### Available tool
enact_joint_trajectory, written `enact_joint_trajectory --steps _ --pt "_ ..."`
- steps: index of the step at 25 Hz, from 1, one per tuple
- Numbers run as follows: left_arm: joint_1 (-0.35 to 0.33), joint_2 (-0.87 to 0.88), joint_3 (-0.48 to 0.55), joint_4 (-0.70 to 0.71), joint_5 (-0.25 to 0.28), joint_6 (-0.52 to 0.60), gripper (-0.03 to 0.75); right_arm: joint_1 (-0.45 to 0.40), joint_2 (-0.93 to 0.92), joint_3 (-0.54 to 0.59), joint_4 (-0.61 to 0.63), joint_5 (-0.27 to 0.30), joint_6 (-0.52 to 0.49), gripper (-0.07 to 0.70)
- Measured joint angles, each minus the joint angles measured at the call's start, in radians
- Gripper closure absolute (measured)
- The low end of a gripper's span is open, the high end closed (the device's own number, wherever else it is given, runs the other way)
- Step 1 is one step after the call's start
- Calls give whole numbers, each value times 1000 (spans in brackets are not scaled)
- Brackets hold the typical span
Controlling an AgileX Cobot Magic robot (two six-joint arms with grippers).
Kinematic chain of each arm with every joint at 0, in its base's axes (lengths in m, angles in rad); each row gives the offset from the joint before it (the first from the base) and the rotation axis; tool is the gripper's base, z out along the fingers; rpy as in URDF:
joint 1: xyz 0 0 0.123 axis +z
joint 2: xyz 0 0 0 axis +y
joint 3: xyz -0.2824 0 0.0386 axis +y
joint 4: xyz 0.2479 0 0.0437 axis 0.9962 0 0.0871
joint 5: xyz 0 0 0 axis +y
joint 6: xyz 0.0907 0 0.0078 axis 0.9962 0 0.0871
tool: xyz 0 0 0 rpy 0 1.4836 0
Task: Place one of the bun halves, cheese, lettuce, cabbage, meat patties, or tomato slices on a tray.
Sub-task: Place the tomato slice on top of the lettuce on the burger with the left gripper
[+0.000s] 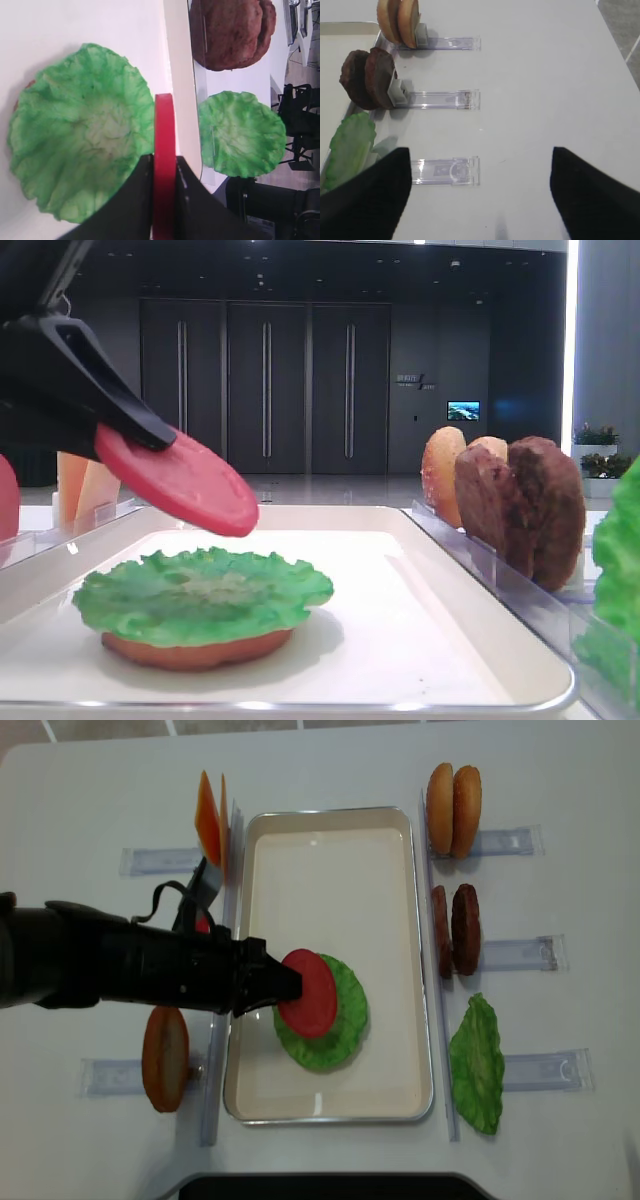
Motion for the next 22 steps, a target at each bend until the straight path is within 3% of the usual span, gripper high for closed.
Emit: enact_joint_trajectory --steps 15,22 --pt "0 3 0 -18 15 21 661 0 0 0 0 0 0 89" --pt "0 90 0 -16 39 53 661 0 0 0 0 0 0 89"
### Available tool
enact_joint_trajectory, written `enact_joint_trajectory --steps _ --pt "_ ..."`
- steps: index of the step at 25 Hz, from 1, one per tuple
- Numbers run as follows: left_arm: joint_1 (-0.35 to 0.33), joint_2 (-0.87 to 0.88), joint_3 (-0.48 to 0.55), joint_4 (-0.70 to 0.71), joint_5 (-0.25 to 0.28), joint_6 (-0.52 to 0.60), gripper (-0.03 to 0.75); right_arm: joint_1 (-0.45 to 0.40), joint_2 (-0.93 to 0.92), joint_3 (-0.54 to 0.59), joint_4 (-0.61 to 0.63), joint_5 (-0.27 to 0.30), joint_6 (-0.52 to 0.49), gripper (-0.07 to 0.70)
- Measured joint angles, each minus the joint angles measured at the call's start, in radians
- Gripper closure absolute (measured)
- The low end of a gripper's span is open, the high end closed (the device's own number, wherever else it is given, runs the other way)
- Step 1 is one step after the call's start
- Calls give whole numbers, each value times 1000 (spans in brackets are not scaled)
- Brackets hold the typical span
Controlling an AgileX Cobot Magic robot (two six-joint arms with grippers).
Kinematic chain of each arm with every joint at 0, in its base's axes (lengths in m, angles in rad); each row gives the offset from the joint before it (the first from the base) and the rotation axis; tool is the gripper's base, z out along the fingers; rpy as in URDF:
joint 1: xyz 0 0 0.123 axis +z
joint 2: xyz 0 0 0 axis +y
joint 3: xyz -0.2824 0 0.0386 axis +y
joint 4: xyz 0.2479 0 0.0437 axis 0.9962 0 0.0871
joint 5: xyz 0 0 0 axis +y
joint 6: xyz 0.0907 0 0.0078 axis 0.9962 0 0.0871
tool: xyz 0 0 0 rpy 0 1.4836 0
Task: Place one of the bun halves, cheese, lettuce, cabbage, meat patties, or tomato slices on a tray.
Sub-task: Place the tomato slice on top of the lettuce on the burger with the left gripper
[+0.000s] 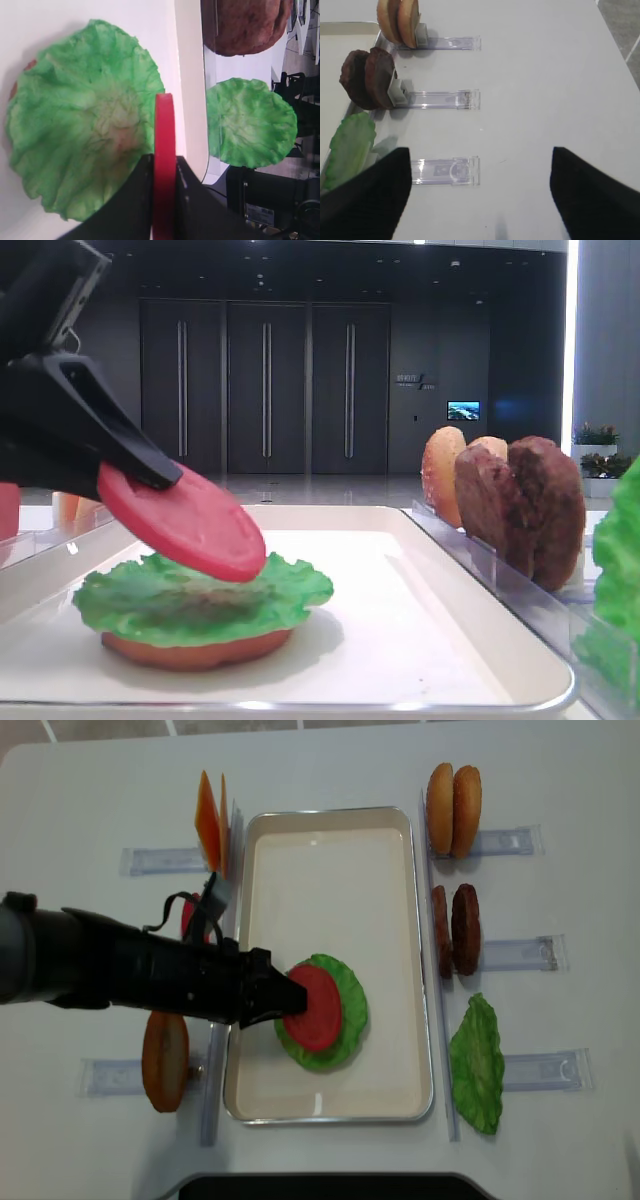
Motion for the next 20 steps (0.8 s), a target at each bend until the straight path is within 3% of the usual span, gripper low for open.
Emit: enact_joint_trajectory --steps 17,20 --pt "0 18 0 -43 7 49 659 0 0 0 0 0 0 89" --pt "0 18 0 -43 5 49 619 0 0 0 0 0 0 89"
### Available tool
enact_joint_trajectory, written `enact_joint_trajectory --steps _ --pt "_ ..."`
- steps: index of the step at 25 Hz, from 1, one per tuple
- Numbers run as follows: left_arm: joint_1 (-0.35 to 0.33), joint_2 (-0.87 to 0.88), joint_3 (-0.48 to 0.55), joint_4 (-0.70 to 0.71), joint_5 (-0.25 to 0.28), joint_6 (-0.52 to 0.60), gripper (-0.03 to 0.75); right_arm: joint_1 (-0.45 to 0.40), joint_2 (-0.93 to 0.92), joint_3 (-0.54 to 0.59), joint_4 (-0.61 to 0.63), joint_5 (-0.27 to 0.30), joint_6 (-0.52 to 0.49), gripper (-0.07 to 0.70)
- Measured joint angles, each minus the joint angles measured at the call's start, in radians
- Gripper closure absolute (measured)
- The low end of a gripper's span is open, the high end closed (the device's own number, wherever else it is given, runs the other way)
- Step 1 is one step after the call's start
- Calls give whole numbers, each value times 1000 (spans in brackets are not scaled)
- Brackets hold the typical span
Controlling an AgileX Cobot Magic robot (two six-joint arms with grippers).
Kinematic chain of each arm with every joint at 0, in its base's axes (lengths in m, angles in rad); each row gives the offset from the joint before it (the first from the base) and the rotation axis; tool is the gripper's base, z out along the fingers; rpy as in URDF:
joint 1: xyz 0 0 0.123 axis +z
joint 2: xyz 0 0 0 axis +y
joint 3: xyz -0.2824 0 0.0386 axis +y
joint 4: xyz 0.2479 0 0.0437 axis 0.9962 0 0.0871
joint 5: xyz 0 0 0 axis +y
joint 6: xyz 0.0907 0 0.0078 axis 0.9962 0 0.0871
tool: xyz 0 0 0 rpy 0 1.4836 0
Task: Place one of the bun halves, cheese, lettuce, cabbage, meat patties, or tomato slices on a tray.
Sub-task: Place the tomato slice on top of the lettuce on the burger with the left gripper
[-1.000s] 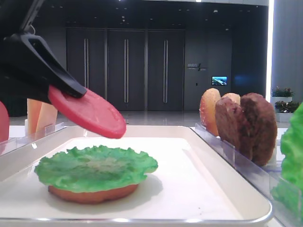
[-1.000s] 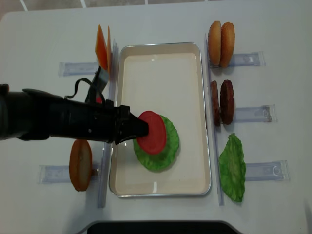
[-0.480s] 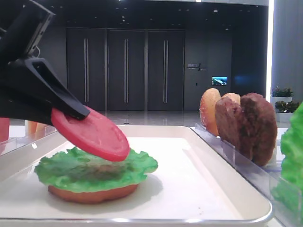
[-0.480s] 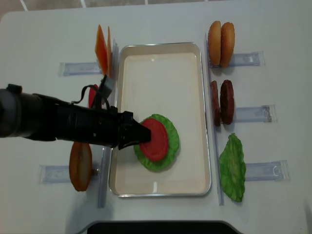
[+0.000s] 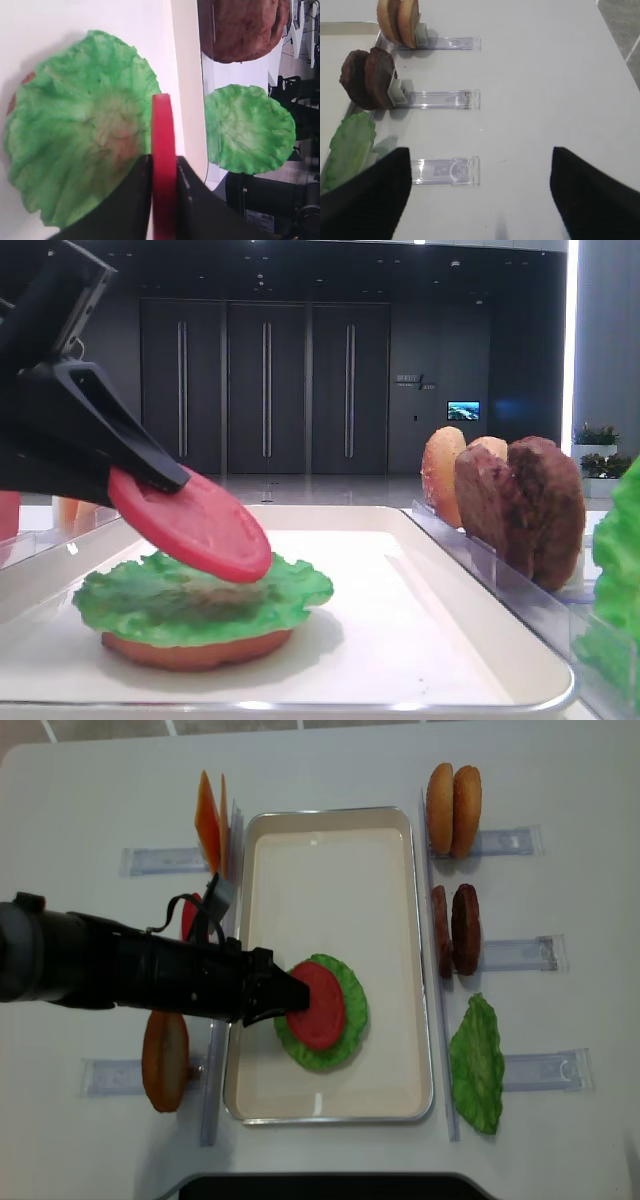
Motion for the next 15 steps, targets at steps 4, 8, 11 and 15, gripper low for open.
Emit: enact_joint_trajectory --steps 4,8,11,15 --pt "0 0 0 0 -7 0 399 0 0 0 0 0 0 89" --pt "0 0 0 -1 -13 0 252 0 0 0 0 0 0 89" --pt "0 0 0 -2 -15 -3 230 0 0 0 0 0 0 89" --pt "0 -10 -28 39 -26 -70 224 0 0 0 0 0 0 89"
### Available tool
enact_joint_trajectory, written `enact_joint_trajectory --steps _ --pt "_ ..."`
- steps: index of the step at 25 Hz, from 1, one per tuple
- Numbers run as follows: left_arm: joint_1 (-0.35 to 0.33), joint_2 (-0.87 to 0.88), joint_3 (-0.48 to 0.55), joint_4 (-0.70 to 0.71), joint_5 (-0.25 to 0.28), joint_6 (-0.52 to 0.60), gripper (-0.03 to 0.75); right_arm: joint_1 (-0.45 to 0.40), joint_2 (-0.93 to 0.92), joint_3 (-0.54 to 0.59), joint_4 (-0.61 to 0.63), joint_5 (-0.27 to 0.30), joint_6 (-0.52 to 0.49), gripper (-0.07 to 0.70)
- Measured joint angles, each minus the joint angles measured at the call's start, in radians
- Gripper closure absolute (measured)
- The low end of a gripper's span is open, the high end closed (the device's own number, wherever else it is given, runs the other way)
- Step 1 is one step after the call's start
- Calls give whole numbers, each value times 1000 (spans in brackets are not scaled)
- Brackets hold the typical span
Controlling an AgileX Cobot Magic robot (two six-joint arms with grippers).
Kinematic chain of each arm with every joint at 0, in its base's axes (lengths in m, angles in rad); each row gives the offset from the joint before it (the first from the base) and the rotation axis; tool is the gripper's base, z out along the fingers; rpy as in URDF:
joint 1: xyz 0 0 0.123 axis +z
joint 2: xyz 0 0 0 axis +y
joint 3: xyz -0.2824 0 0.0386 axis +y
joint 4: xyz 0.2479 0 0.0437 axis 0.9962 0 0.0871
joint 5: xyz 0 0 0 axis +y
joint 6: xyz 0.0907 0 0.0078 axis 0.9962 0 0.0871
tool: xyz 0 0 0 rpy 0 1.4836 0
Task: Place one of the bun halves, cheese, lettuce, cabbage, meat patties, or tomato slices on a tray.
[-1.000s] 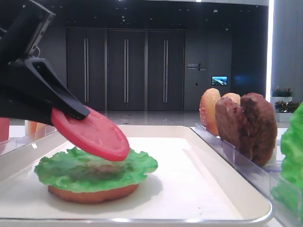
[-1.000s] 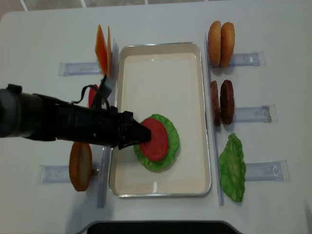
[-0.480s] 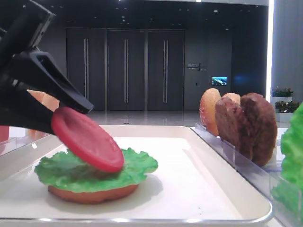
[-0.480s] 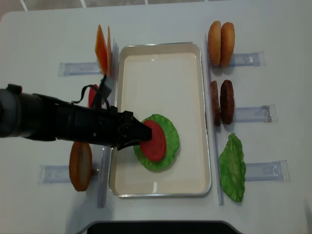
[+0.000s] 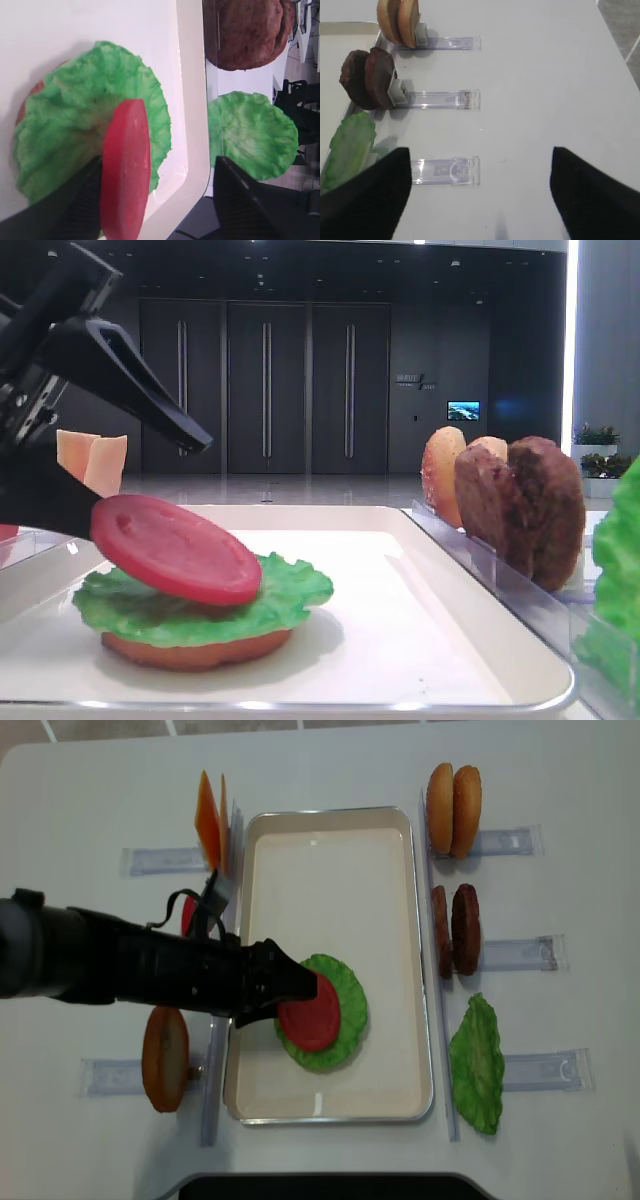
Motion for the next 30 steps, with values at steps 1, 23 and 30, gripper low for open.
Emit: enact_joint_trajectory --steps 1,23,30 --pt "0 -8 -18 36 -6 -33 223 0 0 0 0 0 0 89" --pt "0 -270 -236 734 -5 -760 223 0 0 0 0 0 0 89" --pt "0 -346 -451 1279 289 -1056 223 0 0 0 0 0 0 89"
